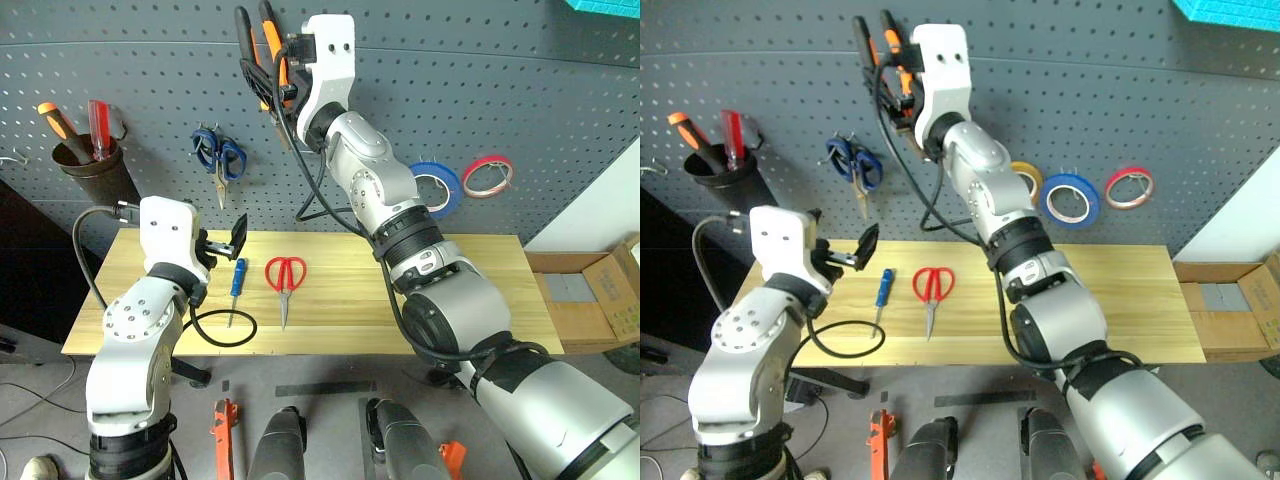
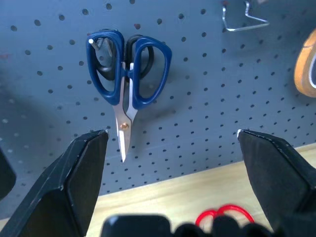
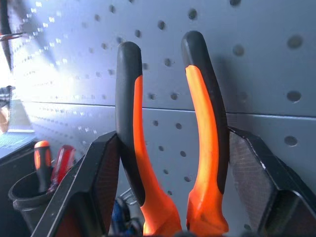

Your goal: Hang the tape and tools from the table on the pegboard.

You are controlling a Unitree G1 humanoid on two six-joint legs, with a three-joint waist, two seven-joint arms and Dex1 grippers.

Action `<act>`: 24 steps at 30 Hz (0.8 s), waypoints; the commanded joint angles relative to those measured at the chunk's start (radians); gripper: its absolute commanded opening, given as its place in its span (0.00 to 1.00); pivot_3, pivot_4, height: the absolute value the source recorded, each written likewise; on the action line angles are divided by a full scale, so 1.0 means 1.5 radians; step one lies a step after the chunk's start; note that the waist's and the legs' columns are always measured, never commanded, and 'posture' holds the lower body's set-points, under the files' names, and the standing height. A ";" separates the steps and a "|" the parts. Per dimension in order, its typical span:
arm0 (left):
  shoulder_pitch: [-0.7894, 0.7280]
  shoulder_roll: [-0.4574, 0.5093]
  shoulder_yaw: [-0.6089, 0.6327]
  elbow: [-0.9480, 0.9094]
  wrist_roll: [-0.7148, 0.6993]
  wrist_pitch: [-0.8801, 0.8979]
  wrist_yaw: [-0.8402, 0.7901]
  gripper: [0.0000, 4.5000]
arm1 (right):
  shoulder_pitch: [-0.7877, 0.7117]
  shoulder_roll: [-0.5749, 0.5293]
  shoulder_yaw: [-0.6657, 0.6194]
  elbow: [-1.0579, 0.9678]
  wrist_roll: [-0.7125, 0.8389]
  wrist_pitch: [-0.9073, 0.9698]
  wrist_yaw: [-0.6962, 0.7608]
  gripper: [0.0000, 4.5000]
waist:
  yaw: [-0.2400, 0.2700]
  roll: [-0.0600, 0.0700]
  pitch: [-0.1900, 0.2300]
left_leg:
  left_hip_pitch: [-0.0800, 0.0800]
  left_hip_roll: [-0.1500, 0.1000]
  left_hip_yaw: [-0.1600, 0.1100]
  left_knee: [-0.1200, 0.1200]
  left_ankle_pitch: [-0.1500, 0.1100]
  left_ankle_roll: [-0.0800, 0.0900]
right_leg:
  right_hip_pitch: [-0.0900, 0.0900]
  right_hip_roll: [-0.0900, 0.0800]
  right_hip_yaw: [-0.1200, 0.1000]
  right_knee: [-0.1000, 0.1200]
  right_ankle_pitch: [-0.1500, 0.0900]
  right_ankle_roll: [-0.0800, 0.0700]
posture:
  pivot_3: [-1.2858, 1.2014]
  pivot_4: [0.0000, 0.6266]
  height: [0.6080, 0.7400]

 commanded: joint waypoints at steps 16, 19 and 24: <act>0.006 0.005 -0.033 -0.004 -0.017 -0.017 -0.015 1.00 | -0.084 0.070 -0.009 0.135 -0.077 -0.314 -0.232 0.61 | 0.001 0.000 0.014 | 0.000 0.000 -0.002 0.001 0.000 0.000 | 0.000 0.000 -0.001 0.001 -0.001 0.000 | 0.58 0.45 1.00; 0.017 0.010 -0.017 -0.017 -0.019 -0.009 -0.006 1.00 | -0.072 0.091 -0.012 0.137 -0.075 -0.330 -0.255 0.61 | 0.001 0.001 0.015 | 0.000 0.000 -0.002 0.001 0.000 0.000 | 0.000 0.000 -0.001 0.001 -0.001 -0.001 | 0.58 0.46 1.00; -0.019 0.034 0.040 -0.018 -0.027 0.003 0.008 1.00 | -0.042 0.099 0.000 0.137 -0.083 -0.347 -0.258 0.61 | 0.002 0.001 0.021 | 0.000 0.000 -0.003 0.001 0.000 0.000 | 0.000 0.000 -0.002 0.002 -0.003 0.000 | 0.58 0.50 1.00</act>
